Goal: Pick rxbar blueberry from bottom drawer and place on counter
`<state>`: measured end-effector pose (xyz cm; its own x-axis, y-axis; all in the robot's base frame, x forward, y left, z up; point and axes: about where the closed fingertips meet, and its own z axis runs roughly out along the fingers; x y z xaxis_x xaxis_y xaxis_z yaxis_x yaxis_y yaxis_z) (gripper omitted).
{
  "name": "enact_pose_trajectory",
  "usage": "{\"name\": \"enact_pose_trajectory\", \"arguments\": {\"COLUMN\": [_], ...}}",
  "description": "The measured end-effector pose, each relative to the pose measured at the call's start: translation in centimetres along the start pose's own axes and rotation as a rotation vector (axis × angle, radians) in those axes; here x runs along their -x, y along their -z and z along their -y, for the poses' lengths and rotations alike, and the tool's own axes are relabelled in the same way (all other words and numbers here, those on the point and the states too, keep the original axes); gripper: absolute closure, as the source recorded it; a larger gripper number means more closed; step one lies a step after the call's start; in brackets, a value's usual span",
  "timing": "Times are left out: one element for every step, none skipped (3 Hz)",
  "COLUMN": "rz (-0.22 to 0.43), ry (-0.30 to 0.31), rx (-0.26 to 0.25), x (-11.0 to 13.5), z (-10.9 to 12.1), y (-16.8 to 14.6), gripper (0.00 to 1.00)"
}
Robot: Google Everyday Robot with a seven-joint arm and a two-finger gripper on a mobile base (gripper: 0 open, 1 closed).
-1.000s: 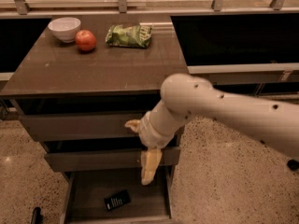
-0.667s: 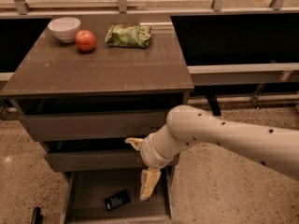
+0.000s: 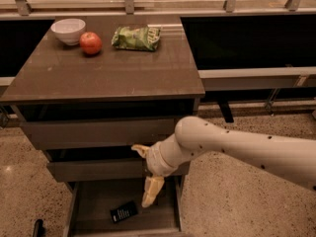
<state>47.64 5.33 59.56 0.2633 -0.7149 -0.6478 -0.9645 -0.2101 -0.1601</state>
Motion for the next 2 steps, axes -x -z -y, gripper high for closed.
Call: {"name": "enact_pose_trajectory", "arguments": {"rz": [0.045, 0.043], "ry": [-0.012, -0.021], "rx": [-0.027, -0.106], "x": [-3.7, -7.1], "z": [-1.1, -0.9], "y": [-5.4, -9.8], "gripper": [0.00, 0.00]}}
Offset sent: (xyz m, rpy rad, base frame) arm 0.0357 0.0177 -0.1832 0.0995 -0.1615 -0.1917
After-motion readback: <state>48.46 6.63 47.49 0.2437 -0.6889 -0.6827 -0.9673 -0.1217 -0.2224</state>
